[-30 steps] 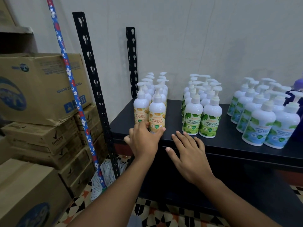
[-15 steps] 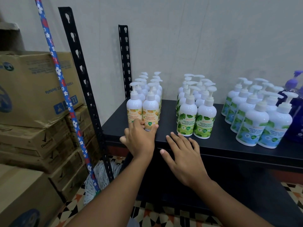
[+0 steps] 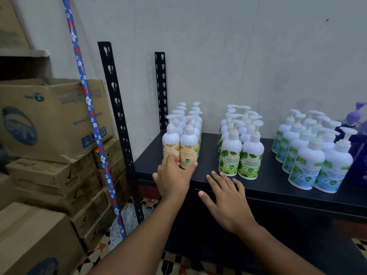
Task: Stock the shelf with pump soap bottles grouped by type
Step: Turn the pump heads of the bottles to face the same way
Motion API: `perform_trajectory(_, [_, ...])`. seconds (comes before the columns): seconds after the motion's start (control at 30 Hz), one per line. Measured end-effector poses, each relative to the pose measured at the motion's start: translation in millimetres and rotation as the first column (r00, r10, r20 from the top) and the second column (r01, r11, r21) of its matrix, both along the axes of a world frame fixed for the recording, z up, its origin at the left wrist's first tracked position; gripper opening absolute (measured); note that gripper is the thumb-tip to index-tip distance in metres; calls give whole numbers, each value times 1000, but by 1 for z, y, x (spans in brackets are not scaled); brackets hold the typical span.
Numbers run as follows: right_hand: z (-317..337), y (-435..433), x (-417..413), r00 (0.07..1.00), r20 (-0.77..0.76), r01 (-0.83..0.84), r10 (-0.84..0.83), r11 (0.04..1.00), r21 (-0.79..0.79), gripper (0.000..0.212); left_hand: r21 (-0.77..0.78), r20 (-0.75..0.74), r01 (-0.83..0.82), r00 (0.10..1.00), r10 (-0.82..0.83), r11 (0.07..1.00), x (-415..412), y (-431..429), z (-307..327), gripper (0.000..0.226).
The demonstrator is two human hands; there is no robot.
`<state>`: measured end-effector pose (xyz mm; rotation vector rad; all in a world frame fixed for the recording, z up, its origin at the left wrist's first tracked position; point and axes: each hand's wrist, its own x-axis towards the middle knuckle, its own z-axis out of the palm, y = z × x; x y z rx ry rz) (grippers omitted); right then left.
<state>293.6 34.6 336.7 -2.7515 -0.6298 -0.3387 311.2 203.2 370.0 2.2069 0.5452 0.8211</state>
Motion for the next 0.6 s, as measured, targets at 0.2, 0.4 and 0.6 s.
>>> perform_trajectory(0.2, [39, 4, -8, 982, -187, 51, -21, 987, 154, 62, -89, -17, 230, 973, -232, 969, -50, 25, 39, 22])
perform_trajectory(0.4, [107, -2, -41, 984, -151, -38, 98, 933, 357, 43, -49, 9, 375, 927, -375, 926, -101, 36, 113, 11])
perform_trajectory(0.6, [178, -21, -51, 983, -109, -87, 151, 890, 447, 25, 28, 20, 405, 914, -405, 914, -116, 32, 183, 10])
